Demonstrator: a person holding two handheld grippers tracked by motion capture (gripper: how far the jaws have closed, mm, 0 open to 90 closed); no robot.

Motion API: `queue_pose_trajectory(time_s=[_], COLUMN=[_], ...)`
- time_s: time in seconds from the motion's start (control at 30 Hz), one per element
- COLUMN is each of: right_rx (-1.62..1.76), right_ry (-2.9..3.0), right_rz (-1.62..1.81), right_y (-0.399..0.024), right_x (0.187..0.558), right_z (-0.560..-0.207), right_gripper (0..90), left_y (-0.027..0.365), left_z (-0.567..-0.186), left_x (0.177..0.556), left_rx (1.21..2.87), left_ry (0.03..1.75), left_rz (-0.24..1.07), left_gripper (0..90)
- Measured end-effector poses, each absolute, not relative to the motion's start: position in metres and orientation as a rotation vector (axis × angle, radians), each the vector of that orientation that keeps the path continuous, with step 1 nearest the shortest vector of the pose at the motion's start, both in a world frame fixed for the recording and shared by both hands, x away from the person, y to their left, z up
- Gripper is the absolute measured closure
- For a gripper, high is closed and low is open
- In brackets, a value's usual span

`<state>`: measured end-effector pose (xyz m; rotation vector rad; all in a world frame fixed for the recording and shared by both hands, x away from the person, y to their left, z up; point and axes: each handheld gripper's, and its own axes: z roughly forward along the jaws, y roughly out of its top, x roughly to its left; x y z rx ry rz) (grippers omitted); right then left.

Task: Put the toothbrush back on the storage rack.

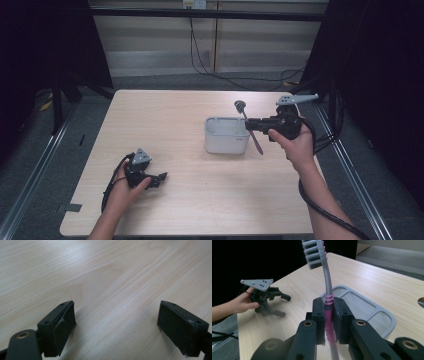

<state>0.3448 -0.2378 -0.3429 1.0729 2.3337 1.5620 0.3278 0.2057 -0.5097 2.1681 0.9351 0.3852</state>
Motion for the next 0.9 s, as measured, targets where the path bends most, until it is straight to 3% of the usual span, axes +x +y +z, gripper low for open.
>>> queue_pose_trajectory(time_s=[0.9], right_rx=[1.075], right_ry=[2.172], right_rz=[1.611], right_y=[-0.236], right_x=[0.357], right_z=[-0.334], right_gripper=[80.6], left_y=[0.206], left_z=[-0.510], left_x=[0.328], left_rx=[2.168], left_ry=[0.935], left_rz=[0.385], left_gripper=[14.5])
